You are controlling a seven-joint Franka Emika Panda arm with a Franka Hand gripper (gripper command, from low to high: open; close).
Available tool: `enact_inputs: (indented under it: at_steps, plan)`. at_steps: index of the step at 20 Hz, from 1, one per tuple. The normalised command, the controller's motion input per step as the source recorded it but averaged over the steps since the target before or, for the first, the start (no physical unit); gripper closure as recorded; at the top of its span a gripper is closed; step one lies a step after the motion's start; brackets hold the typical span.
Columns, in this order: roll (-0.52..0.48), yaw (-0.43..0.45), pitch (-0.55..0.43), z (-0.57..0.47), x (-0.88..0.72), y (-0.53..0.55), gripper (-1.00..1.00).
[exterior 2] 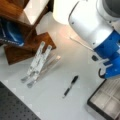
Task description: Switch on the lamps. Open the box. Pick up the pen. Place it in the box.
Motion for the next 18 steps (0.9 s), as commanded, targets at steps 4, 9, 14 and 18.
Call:
enact_inputs:
  at_steps: [4, 9, 14, 18]
  plan:
    - [-0.168, -0.156, -0.023, -0.07, -0.19, 0.35, 1.00]
    - [-0.096, -0.070, -0.014, -0.16, -0.20, 0.02, 1.00]
    - [-0.086, -0.017, -0.020, -0.21, -0.28, -0.04, -1.00]
    - [-0.083, -0.010, -0.058, -0.28, -0.33, 0.02, -1.00]
